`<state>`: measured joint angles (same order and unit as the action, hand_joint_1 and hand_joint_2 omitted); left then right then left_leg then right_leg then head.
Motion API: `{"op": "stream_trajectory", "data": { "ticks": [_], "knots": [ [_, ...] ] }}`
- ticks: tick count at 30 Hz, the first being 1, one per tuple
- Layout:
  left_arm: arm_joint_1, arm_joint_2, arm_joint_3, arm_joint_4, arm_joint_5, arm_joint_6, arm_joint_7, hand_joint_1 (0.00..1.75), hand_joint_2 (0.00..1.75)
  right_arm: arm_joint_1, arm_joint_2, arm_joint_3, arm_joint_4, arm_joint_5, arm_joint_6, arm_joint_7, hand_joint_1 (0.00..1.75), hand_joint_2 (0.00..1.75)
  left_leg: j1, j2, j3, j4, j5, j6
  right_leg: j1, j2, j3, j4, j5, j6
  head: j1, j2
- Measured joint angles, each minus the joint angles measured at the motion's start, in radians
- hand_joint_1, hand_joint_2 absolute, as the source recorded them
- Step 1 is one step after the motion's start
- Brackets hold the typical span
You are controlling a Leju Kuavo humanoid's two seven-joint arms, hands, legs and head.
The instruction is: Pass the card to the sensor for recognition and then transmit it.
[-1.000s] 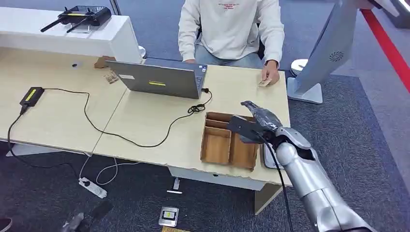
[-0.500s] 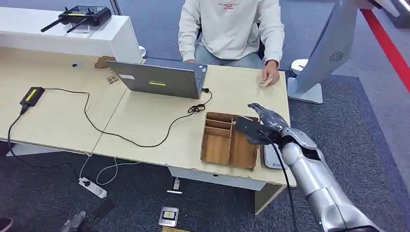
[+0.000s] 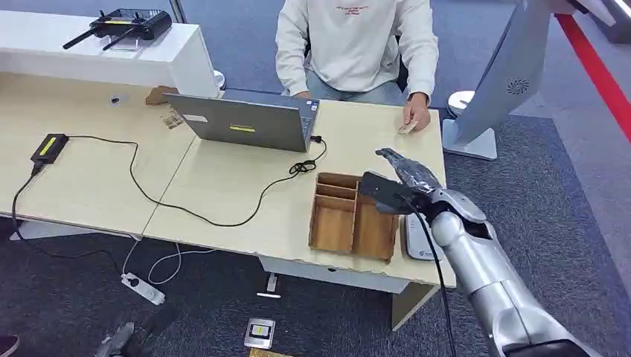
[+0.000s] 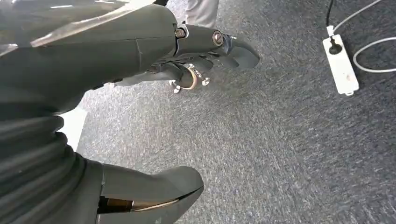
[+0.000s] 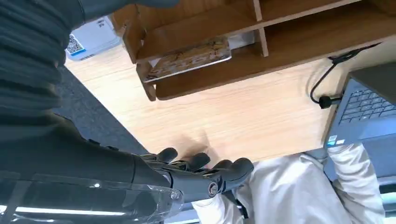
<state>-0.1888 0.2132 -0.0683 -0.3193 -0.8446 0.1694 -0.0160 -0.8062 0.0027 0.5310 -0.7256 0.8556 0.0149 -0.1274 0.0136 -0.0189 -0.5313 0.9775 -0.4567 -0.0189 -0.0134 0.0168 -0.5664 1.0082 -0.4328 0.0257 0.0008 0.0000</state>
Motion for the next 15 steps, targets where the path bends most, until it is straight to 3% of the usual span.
{"op": "stream_trajectory", "data": {
  "ticks": [10, 12, 13, 14, 15],
  "knots": [
    [0.002, -0.001, -0.009, 0.0, 0.018, 0.0, 0.003, 0.0, 1.75, 0.0, 0.008, 0.0, 0.001, 0.006, 0.003, 0.0, 0.0, 1.75, 0.0, 0.0, 0.0, 0.0, 0.0, 0.0, 0.0, 0.0, 0.0, 0.0, 0.0, 0.0, 0.0, 0.0],
    [0.003, -0.001, -0.01, 0.0, 0.019, 0.0, 0.003, 0.0, 1.75, 0.0, 0.009, 0.0, 0.001, 0.006, 0.003, 0.0, 0.24, 1.75, 0.0, 0.0, 0.0, 0.0, 0.0, 0.0, 0.0, 0.0, 0.0, 0.0, 0.0, 0.0, 0.0, 0.0],
    [0.003, -0.001, -0.01, 0.0, 0.019, 0.0, 0.003, 0.0, 1.75, 0.0, 0.009, 0.0, 0.001, 0.006, 0.003, 0.0, 0.8, 1.75, 0.0, 0.0, 0.0, 0.0, 0.0, 0.0, 0.0, 0.0, 0.0, 0.0, 0.0, 0.0, 0.0, 0.0],
    [0.003, -0.001, -0.011, 0.0, 0.024, 0.001, 0.003, 0.0, 1.75, 0.0, 0.009, 0.0, 0.001, 0.006, 0.006, 0.0, 1.71, 1.75, 0.0, 0.0, 0.0, 0.0, 0.0, 0.0, 0.0, 0.0, 0.0, 0.0, 0.0, 0.0, 0.0, 0.0],
    [0.003, -0.001, -0.011, 0.0, 0.027, 0.003, 0.003, 0.0, 1.75, 0.0, 0.01, 0.0, 0.002, 0.006, 0.008, 0.0, 1.75, 1.75, 0.0, 0.0, 0.0, 0.0, 0.0, 0.0, 0.0, 0.0, 0.0, 0.0, 0.0, 0.0, 0.0, 0.0]
  ]
}}
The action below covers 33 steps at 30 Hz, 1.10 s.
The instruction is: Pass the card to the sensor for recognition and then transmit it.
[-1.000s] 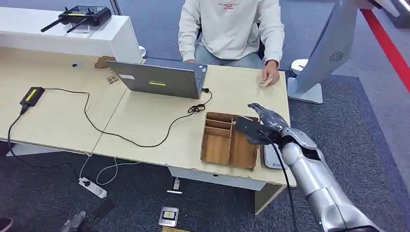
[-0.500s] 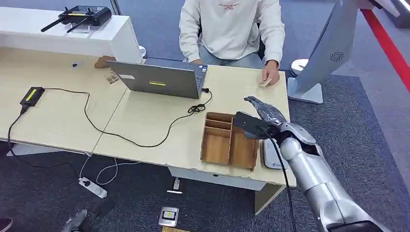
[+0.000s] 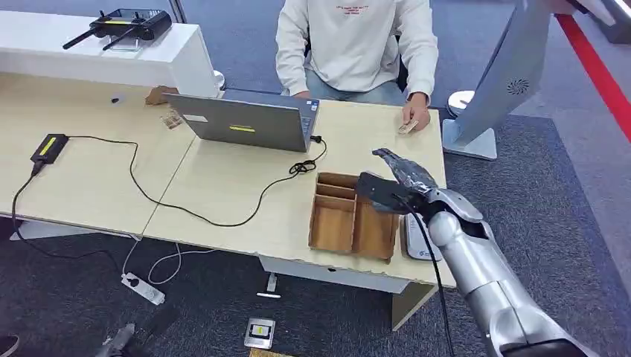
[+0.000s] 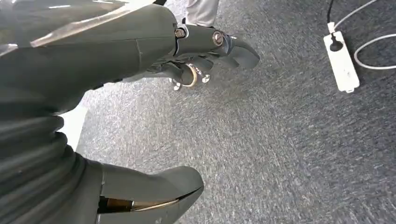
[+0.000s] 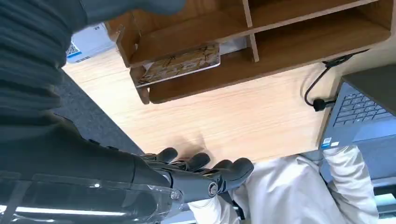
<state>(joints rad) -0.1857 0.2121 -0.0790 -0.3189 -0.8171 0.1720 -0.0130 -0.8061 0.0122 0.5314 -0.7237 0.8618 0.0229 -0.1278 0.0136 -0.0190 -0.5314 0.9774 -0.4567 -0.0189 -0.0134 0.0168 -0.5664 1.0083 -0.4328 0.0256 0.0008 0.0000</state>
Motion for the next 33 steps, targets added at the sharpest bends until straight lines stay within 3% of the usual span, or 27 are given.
{"op": "stream_trajectory", "data": {
  "ticks": [20, 33],
  "knots": [
    [0.008, 0.0, -0.001, 0.0, 0.022, 0.016, -0.003, 0.0, 1.75, -0.007, 0.008, 0.003, 0.03, -0.009, 0.026, 0.0, 1.75, 1.75, 0.0, 0.0, 0.0, 0.0, 0.0, 0.0, 0.0, 0.0, 0.0, 0.0, 0.0, 0.0, 0.0, 0.0],
    [-0.001, 0.001, -0.019, -0.006, -0.002, 0.007, -0.012, 0.0, 1.75, -0.011, -0.018, -0.018, -0.021, -0.07, -0.023, 0.011, 1.75, 1.75, 0.0, 0.001, 0.0, 0.0, 0.0, 0.0, 0.0, 0.0, 0.0, 0.0, 0.0, 0.0, 0.0, 0.0]
  ]
}}
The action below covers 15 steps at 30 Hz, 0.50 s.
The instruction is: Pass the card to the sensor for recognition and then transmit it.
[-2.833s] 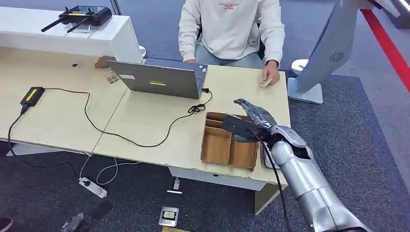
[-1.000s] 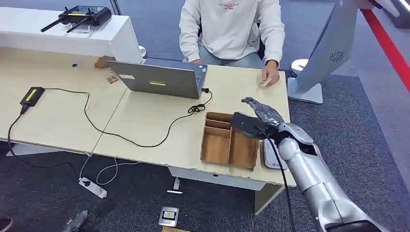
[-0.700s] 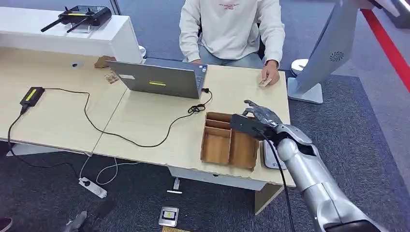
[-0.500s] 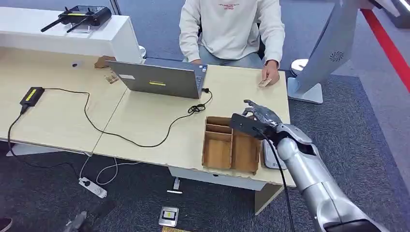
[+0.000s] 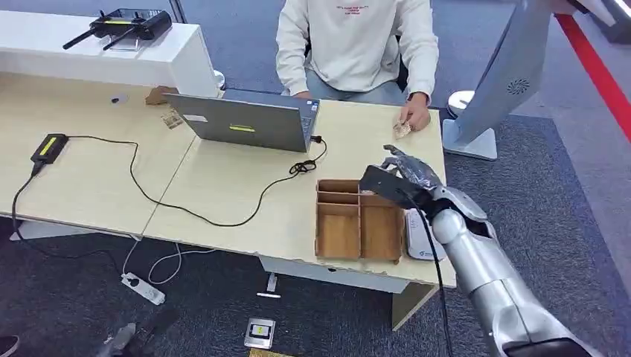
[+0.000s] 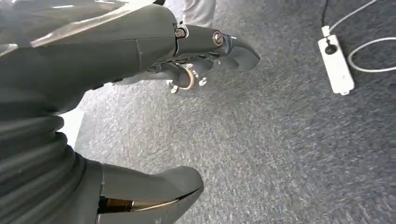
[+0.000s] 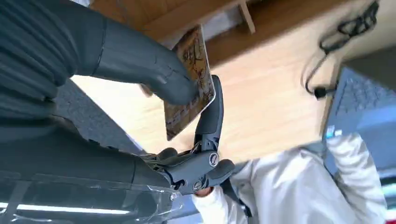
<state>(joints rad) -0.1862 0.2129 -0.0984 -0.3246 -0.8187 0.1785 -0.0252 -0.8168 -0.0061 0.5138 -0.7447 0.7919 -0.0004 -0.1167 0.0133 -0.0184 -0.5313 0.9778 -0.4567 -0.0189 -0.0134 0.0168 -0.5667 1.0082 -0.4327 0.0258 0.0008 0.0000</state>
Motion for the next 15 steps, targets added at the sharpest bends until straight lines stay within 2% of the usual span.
{"op": "stream_trajectory", "data": {
  "ticks": [15],
  "knots": [
    [-0.021, 0.01, -0.037, 0.0, -0.01, -0.019, -0.026, 0.0, 1.75, -0.12, -0.112, -0.13, -0.262, -0.034, 0.042, 0.013, 1.75, 1.75, 0.0, 0.0, 0.0, 0.0, 0.0, 0.0, 0.0, 0.0, 0.0, 0.0, 0.0, 0.0, 0.0, 0.0]
  ]
}}
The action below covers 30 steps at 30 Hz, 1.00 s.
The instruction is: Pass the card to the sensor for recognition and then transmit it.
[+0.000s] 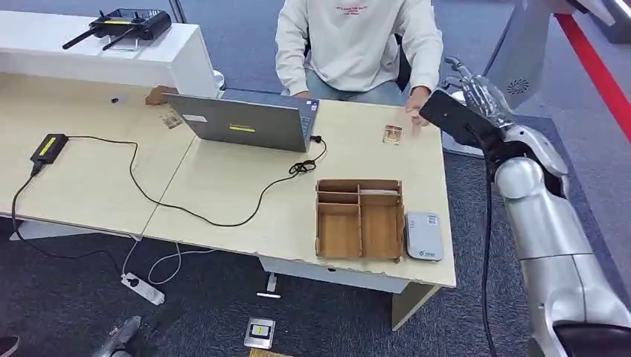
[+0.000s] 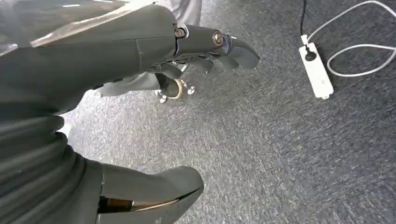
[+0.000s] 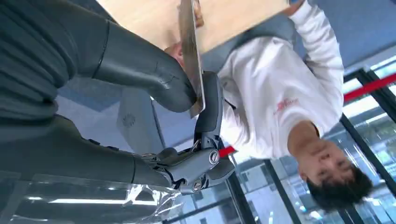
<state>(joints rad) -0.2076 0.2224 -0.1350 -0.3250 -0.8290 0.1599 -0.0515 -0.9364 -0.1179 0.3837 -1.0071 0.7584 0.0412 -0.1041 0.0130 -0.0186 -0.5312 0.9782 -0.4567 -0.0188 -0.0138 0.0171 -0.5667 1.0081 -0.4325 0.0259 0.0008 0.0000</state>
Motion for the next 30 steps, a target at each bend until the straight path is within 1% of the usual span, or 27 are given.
{"op": "stream_trajectory", "data": {
  "ticks": [3, 7, 12, 16, 23, 30],
  "knots": [
    [-0.006, 0.002, -0.005, 0.0, -0.004, -0.015, 0.006, 0.0, 1.75, -0.001, -0.009, -0.011, -0.019, 0.02, -0.001, 0.008, 1.75, 1.75, 0.0, 0.0, 0.0, 0.0, 0.0, 0.0, 0.0, 0.0, 0.0, 0.0, 0.0, 0.0, 0.0, 0.0],
    [-0.023, 0.004, -0.018, 0.0, -0.006, -0.034, 0.019, 0.0, 1.75, -0.004, -0.011, -0.009, -0.007, 0.084, -0.008, 0.005, 1.75, 1.75, 0.0, 0.0, 0.0, 0.0, 0.0, 0.0, 0.0, 0.0, 0.0, 0.0, 0.0, 0.0, 0.0, 0.0],
    [-0.035, 0.006, -0.028, 0.0, 0.0, -0.044, 0.028, 0.0, 1.75, -0.025, 0.003, -0.002, 0.089, 0.132, -0.062, -0.025, 1.75, 1.75, 0.001, -0.001, -0.001, 0.0, 0.0, 0.0, 0.0, 0.0, 0.0, 0.0, 0.0, 0.0, 0.0, 0.0],
    [-0.036, 0.007, -0.032, 0.0, 0.0, -0.048, 0.039, 0.0, 1.75, -0.034, 0.016, 0.007, 0.167, 0.141, -0.09, -0.036, 1.75, 1.75, 0.0, -0.001, -0.001, 0.0, 0.0, 0.0, 0.0, 0.0, 0.0, 0.0, 0.0, 0.0, 0.0, 0.0],
    [-0.038, 0.009, -0.047, 0.0, 0.0, -0.053, 0.052, 0.0, 1.75, -0.037, 0.036, 0.018, 0.273, 0.151, -0.114, -0.035, 1.75, 1.75, 0.0, -0.001, -0.001, 0.0, 0.0, 0.0, 0.0, 0.0, 0.0, 0.0, 0.0, 0.0, 0.0, 0.0],
    [-0.039, 0.01, -0.056, 0.0, -0.002, -0.064, 0.057, 0.0, 1.75, -0.037, 0.041, 0.021, 0.332, 0.153, -0.118, -0.04, 1.75, 1.75, 0.0, -0.001, -0.001, 0.0, 0.0, 0.0, 0.0, 0.0, 0.0, 0.0, 0.0, 0.0, 0.0, 0.0]
  ]
}}
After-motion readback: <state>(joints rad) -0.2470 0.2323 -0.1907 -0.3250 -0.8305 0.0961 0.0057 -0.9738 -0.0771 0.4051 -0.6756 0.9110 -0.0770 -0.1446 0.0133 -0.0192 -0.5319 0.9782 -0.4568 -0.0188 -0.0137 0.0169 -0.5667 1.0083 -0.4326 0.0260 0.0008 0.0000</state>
